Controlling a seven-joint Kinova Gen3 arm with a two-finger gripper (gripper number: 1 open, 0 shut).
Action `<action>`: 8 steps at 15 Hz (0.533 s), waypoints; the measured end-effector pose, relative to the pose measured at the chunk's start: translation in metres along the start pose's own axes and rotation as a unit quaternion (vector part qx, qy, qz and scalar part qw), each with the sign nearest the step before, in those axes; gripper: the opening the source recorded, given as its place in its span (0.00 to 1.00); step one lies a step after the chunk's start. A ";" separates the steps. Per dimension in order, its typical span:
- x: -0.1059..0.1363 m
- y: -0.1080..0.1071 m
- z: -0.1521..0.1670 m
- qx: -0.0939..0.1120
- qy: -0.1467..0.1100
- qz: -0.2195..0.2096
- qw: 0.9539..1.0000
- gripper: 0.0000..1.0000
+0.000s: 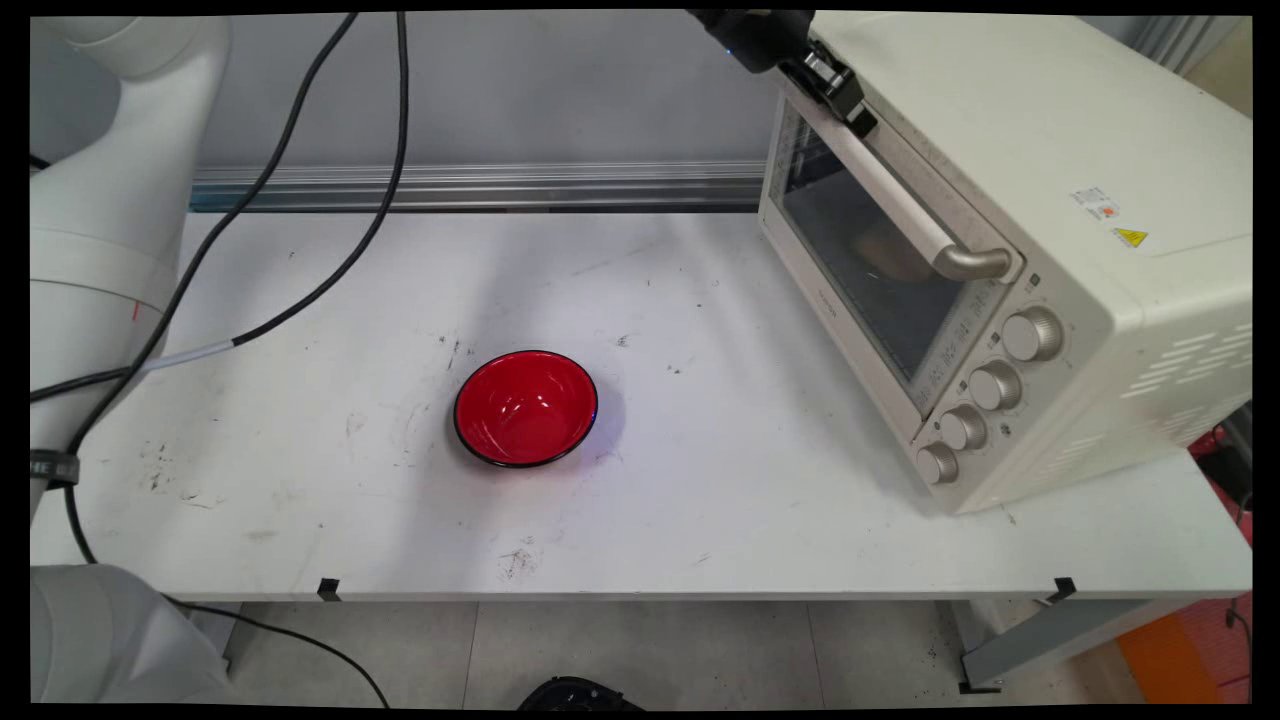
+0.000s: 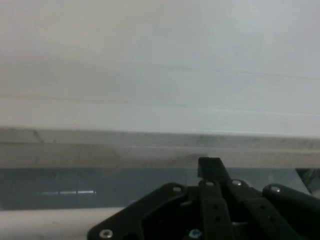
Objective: Open the oven
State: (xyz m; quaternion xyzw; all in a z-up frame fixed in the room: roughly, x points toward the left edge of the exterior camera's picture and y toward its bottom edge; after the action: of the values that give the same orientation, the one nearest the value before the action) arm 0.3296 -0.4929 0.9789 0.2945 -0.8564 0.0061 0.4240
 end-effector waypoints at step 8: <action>-0.010 0.003 0.001 0.000 -0.013 -0.004 1.000 0.00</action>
State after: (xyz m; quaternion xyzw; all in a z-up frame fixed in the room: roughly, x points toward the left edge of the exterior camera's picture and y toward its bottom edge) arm 0.3326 -0.4856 0.9717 0.2976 -0.8606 0.0004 0.4133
